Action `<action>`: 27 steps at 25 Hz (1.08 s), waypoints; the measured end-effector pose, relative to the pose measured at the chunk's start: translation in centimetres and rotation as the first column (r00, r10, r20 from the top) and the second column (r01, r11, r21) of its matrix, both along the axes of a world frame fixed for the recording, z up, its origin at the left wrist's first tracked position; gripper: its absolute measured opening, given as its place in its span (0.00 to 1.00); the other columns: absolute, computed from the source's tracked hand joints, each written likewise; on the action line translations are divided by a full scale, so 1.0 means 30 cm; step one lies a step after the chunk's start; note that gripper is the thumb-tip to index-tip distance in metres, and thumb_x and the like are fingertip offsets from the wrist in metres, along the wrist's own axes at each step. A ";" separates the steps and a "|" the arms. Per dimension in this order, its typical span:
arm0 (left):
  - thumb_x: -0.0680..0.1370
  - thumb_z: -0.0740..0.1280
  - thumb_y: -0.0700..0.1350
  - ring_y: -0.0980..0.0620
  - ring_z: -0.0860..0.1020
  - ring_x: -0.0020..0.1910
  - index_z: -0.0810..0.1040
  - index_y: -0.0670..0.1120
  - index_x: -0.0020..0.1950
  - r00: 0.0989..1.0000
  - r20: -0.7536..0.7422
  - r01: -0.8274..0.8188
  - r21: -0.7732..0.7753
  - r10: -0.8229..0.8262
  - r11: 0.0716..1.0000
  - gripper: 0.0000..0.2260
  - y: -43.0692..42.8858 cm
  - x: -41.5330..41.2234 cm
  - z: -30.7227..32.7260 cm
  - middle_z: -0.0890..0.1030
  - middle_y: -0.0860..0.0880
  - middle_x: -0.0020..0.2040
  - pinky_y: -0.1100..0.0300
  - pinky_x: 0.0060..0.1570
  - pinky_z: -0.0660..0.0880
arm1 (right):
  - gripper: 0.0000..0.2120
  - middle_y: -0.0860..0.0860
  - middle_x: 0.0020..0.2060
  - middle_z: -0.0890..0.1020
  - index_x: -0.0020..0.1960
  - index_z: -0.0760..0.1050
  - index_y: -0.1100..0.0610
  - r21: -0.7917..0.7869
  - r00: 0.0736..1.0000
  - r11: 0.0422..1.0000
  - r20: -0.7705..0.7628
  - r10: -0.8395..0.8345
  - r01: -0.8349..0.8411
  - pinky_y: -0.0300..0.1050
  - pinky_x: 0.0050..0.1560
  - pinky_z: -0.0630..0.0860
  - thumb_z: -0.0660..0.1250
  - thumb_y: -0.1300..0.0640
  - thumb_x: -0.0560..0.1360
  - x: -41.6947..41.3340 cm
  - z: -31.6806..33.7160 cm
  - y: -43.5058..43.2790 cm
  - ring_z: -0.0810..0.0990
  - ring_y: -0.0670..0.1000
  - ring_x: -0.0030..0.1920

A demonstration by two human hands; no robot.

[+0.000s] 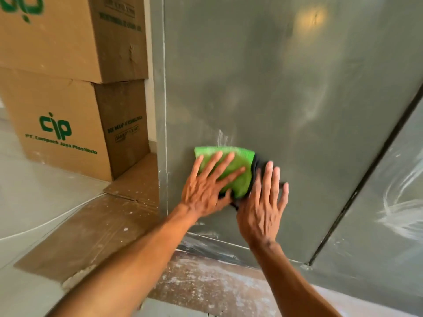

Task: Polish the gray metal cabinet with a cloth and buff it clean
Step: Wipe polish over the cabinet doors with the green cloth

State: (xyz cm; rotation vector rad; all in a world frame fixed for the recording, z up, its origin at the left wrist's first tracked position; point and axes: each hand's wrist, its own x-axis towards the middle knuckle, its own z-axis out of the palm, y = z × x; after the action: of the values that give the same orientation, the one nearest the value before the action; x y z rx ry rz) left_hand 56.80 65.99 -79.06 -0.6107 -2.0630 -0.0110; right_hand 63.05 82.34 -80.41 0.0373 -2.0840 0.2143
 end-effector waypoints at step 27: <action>0.82 0.56 0.59 0.41 0.45 0.83 0.49 0.57 0.84 0.993 0.024 -0.118 0.267 0.116 0.956 0.32 -0.254 -0.040 0.322 0.45 0.44 0.85 0.35 0.79 0.49 | 0.38 0.59 0.82 0.51 0.78 0.65 0.45 0.059 0.999 0.998 -0.028 -0.019 0.021 0.75 0.72 0.54 0.72 0.60 0.71 -0.063 0.396 -0.245 0.49 0.61 0.82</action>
State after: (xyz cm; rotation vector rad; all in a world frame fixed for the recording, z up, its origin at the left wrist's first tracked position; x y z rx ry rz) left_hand 55.62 58.37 -69.40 -0.3215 -2.0571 -0.2212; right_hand 61.17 74.98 -68.54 0.0551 -2.0618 0.1392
